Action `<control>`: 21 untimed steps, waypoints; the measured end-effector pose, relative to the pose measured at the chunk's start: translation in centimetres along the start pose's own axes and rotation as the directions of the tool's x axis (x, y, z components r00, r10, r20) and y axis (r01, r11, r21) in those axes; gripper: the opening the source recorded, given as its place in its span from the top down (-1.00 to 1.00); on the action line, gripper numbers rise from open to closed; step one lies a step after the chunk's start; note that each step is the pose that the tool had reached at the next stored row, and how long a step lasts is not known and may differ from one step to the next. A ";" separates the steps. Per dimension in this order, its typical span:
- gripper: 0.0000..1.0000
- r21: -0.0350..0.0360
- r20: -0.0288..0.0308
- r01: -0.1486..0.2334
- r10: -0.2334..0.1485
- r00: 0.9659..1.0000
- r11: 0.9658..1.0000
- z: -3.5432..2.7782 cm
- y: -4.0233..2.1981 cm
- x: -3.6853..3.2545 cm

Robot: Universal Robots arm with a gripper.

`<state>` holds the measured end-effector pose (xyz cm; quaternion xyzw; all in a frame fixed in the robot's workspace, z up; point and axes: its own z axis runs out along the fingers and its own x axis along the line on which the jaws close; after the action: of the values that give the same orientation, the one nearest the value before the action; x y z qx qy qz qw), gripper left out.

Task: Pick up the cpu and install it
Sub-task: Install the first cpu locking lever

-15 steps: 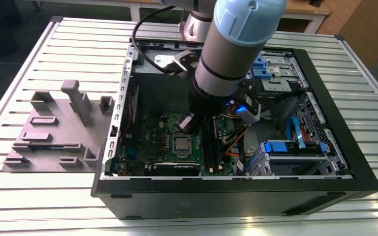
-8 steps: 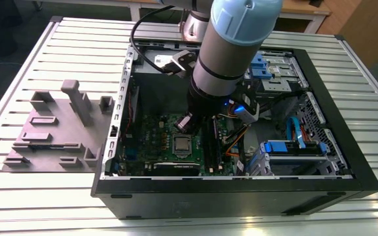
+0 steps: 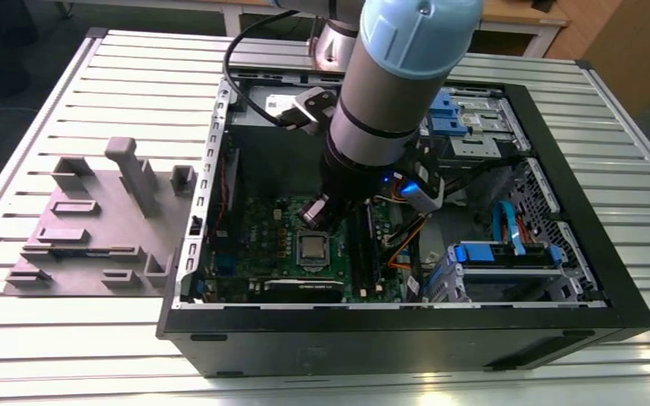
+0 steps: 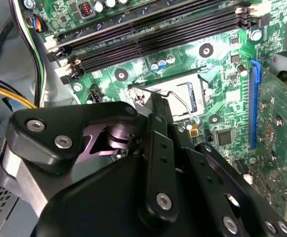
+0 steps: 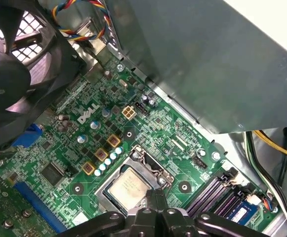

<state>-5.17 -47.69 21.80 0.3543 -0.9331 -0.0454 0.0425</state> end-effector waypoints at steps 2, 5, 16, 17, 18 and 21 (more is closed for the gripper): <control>0.80 0.000 0.001 -0.008 0.008 1.000 1.000 0.08 -0.08 0.06; 0.80 -0.001 0.003 -0.025 0.025 1.000 1.000 0.25 -0.27 0.20; 0.80 -0.004 0.000 -0.031 0.031 1.000 1.000 0.30 -0.82 -0.01; 0.80 -0.004 -0.001 -0.032 0.032 0.999 0.999 0.32 -0.88 0.02; 0.80 -0.003 -0.001 -0.033 0.033 0.999 0.999 0.36 -0.95 0.07; 0.80 -0.001 -0.002 -0.035 0.035 0.999 0.999 0.47 -1.17 0.24</control>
<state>-4.63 -48.69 21.20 0.3382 -0.9389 -0.0450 0.0446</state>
